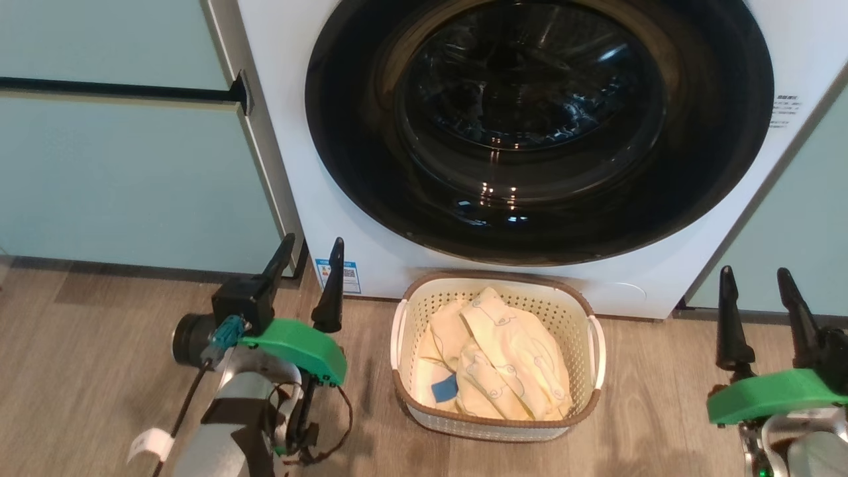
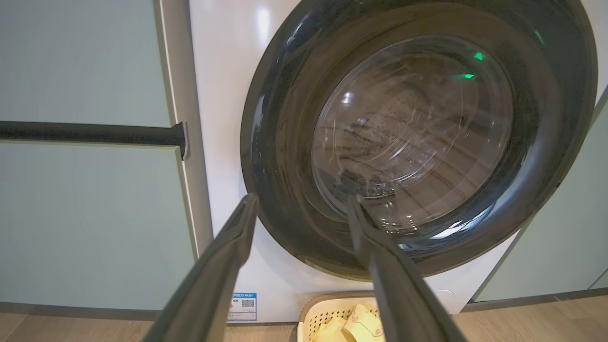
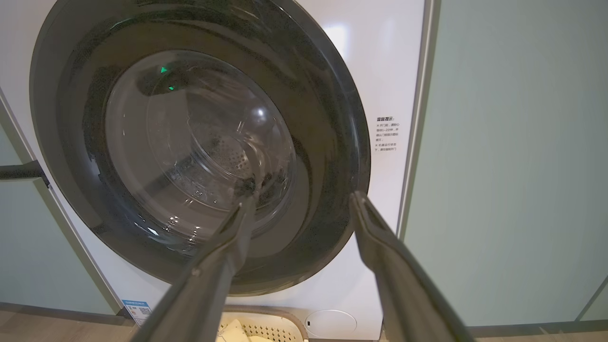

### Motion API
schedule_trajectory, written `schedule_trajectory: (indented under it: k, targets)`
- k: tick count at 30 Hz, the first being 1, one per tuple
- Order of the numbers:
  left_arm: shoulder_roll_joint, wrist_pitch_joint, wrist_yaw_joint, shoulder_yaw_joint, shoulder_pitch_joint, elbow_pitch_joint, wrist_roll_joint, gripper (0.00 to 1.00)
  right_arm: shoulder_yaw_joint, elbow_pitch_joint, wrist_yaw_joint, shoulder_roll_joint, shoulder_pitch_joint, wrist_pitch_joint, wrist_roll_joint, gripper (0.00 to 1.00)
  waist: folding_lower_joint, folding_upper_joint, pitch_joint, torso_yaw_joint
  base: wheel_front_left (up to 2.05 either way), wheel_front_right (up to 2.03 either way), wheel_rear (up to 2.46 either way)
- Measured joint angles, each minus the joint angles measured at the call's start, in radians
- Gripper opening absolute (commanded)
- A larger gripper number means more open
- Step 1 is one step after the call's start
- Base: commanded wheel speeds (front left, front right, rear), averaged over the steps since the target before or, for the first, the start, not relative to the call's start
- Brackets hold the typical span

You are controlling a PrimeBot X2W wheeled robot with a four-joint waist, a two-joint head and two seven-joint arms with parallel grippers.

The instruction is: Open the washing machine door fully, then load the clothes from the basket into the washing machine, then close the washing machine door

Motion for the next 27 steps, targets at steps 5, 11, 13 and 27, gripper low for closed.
schedule_trajectory:
  k: [5,11,13,27]
  targets:
    - [0.000,0.000,-0.003,0.003,0.000,0.002,0.000,1.00,0.000,0.005,0.000,0.000,0.000,0.000,0.005,1.00,0.0000,0.0000,0.001,0.000,0.00,0.00,0.00]
    - [0.000,0.000,-0.003,0.005,0.000,0.021,0.000,1.00,0.000,0.006,0.000,0.000,0.000,0.000,0.009,1.00,0.0000,0.0000,0.001,0.000,0.00,0.00,0.00]
    - [0.000,0.000,-0.003,0.005,0.000,0.024,0.000,1.00,0.001,0.007,0.000,0.000,0.000,0.000,0.009,1.00,0.0000,0.0000,0.001,0.000,0.00,0.00,0.00]
    - [0.000,0.000,-0.001,-0.001,-0.001,0.054,0.000,1.00,0.005,0.016,0.000,0.000,0.000,0.000,0.017,1.00,0.0000,0.0000,0.002,0.000,-0.14,0.58,-0.43]
